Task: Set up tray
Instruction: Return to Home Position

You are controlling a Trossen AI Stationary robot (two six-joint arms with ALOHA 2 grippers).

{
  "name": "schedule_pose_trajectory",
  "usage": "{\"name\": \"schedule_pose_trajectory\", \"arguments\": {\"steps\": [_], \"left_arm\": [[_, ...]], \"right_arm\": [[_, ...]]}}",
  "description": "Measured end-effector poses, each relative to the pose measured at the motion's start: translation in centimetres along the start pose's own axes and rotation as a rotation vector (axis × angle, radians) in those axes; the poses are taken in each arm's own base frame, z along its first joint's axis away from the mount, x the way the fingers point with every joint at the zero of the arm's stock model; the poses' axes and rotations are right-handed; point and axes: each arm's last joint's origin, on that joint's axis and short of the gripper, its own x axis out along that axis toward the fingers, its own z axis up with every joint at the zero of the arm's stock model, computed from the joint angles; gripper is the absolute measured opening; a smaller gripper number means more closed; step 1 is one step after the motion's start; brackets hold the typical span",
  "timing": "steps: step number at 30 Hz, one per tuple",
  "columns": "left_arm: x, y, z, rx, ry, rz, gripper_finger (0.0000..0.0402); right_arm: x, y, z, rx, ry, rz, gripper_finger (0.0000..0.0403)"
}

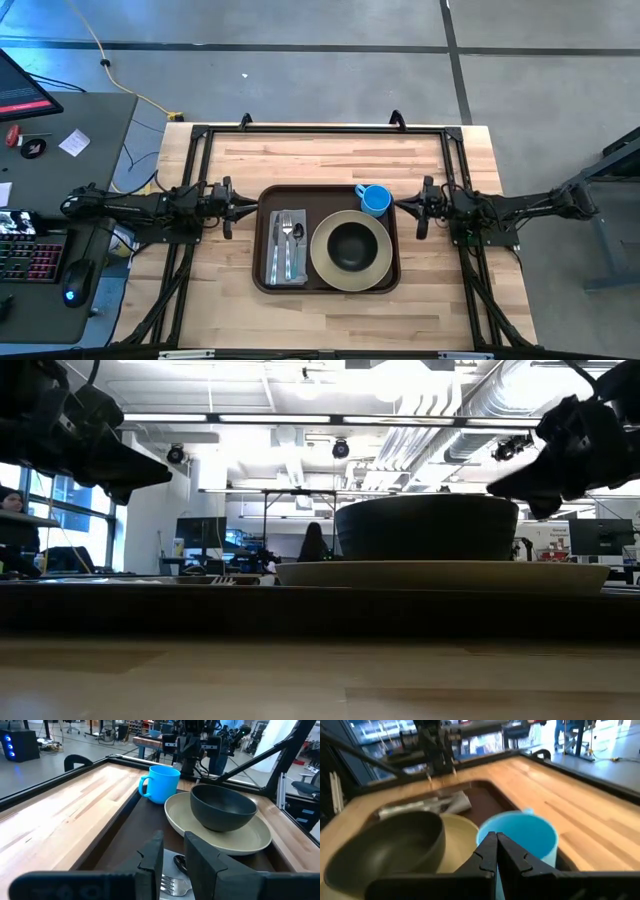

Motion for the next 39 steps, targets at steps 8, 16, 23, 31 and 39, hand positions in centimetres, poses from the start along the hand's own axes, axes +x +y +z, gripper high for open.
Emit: {"name": "schedule_pose_trajectory", "arguments": {"steps": [8,16,23,31,39], "left_arm": [[0.0,0.0,0.0,0.000,-0.002,-0.002,0.0113],[-0.1,0.0,0.1,-0.002,-0.010,-0.003,0.0113],[-0.1,0.0,0.1,-0.002,-0.010,-0.003,0.0113],[-0.1,0.0,0.1,-0.002,-0.010,-0.004,0.0113],[0.1,0.0,-0.1,0.002,0.010,0.000,0.0113]], "right_arm": [[-0.5,0.0,-0.1,0.011,0.005,0.041,0.0000],[-1.3,0.0,1.0,0.044,-0.117,0.072,0.0000],[-1.8,0.0,1.4,0.059,-0.172,0.087,0.0000],[-2.0,0.0,1.6,0.067,-0.204,0.095,0.0000],[-2.0,0.0,1.6,0.066,-0.202,0.094,0.0000]]}}
